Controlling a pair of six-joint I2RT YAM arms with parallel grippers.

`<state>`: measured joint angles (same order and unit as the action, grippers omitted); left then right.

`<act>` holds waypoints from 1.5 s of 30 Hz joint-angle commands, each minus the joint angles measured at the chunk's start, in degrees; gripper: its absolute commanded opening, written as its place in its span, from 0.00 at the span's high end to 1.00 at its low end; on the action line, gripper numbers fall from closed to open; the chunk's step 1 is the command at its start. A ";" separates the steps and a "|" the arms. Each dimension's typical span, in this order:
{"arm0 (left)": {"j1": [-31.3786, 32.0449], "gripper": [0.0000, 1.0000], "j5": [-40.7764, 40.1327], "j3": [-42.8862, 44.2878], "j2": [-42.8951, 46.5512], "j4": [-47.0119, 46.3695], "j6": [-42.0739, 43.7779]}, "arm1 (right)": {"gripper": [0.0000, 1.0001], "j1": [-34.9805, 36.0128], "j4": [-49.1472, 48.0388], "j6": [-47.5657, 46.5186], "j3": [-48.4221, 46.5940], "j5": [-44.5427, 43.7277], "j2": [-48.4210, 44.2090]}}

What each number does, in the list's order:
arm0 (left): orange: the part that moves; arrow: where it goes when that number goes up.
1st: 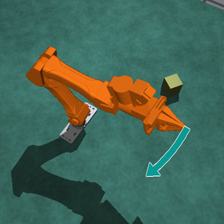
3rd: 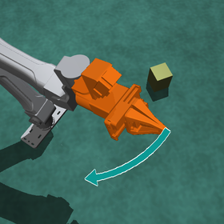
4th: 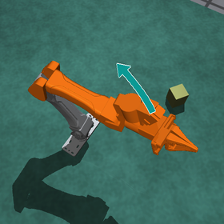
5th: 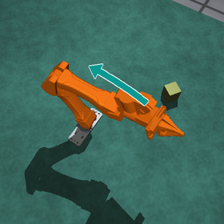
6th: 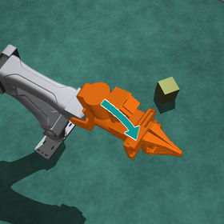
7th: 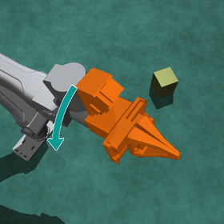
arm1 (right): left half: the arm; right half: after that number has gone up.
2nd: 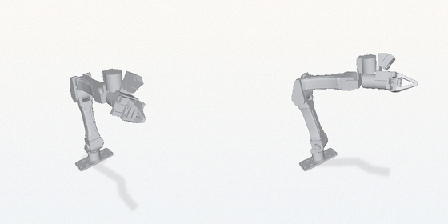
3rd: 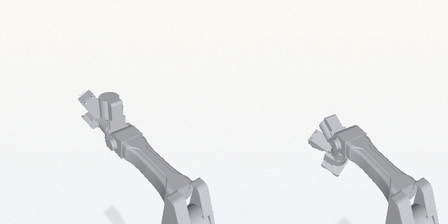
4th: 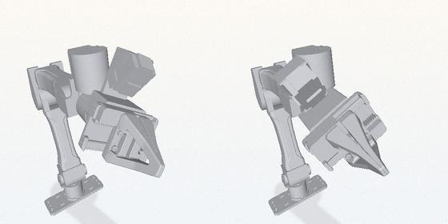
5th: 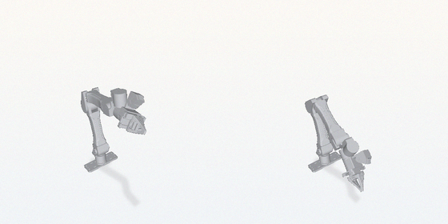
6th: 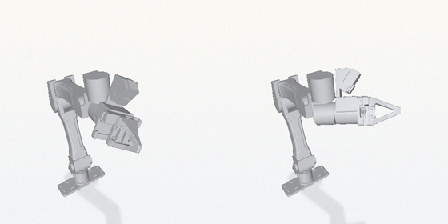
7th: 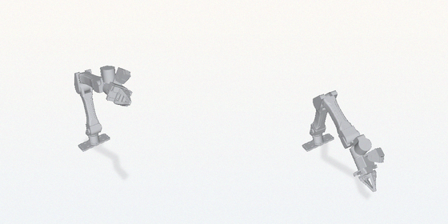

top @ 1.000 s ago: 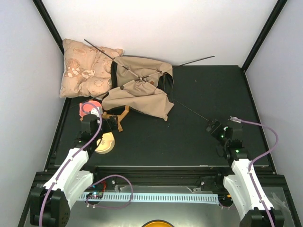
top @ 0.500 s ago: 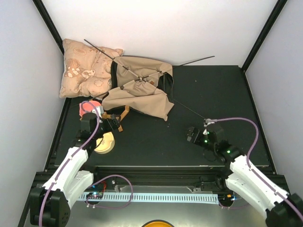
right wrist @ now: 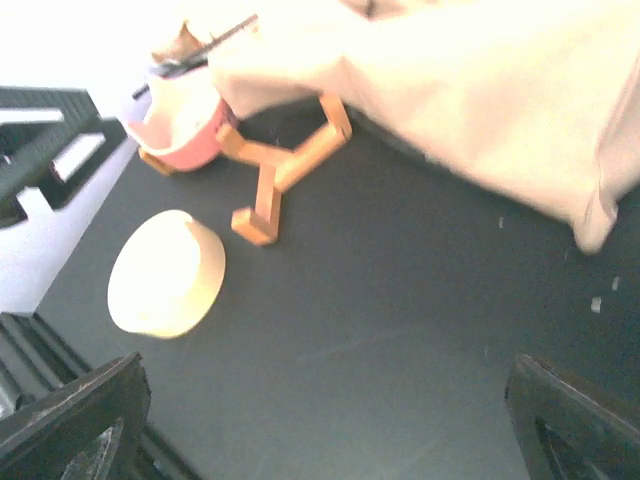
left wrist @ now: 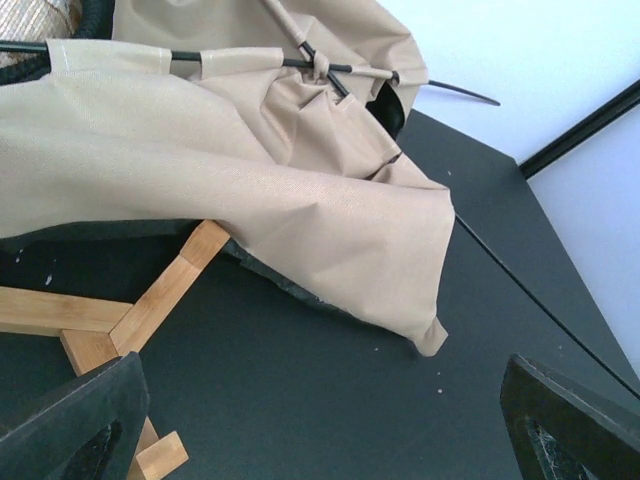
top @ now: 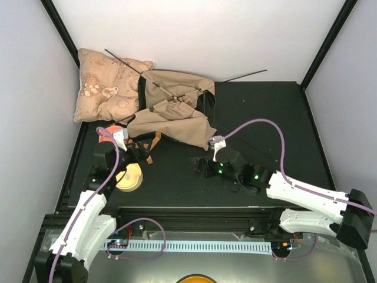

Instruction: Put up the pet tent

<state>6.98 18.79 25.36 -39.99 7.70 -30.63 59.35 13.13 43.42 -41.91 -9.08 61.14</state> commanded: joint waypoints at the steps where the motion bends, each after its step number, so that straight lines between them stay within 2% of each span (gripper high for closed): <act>1: -0.04 0.01 0.31 3.52 2.46 3.30 1.48 | 0.00 0.35 1.14 -19.18 -7.86 -6.77 2.36; 3: -0.04 0.01 -1.16 4.63 3.53 6.15 1.38 | 0.00 0.24 2.71 -30.05 -11.06 -4.38 3.62; 4: 0.03 0.01 -1.87 4.84 4.06 6.98 1.10 | 0.00 -0.27 4.37 -32.52 -13.21 -5.95 4.71; 6: 0.02 0.01 -2.23 4.64 4.90 7.23 0.54 | 0.00 -3.35 9.51 -34.50 -18.04 -8.54 8.17; 10: 0.03 0.01 -1.81 3.99 5.26 7.17 -0.43 | 0.00 -11.86 16.43 -37.96 -26.32 -3.75 17.01; 12: 0.01 0.01 -0.77 3.86 5.18 7.48 -0.91 | 0.00 -14.85 16.75 -40.07 -28.19 -0.92 20.64; 19: 0.04 0.01 1.50 2.80 4.26 5.73 -1.84 | 0.16 -26.69 17.54 -44.40 -37.79 11.70 36.54; 26: 0.08 0.01 0.87 2.85 3.44 5.83 -1.71 | 0.20 -31.41 22.85 -49.71 -53.45 16.09 53.50; 35: 0.06 0.01 0.69 2.94 2.95 6.35 -0.90 | 0.21 -33.59 31.54 -54.61 -69.82 26.91 68.18; 38: 0.05 0.01 0.17 2.62 2.37 6.32 -0.65 | 0.33 -33.56 33.74 -54.19 -73.41 28.18 72.06; 40: 0.05 0.01 0.11 2.42 1.85 6.13 -0.58 | 0.47 -33.49 33.75 -53.78 -73.45 29.42 72.57; 42: 0.09 0.01 0.46 2.61 1.40 6.43 -0.49 | 0.62 -33.43 32.24 -53.45 -71.05 29.72 70.75; 45: 0.05 0.01 0.89 3.12 1.35 7.24 -0.45 | 0.83 -33.12 26.25 -53.60 -62.72 27.77 63.14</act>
<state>6.98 18.70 27.46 -38.52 13.96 -31.66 25.71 43.42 -9.82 -111.28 18.37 132.31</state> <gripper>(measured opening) 0.988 0.266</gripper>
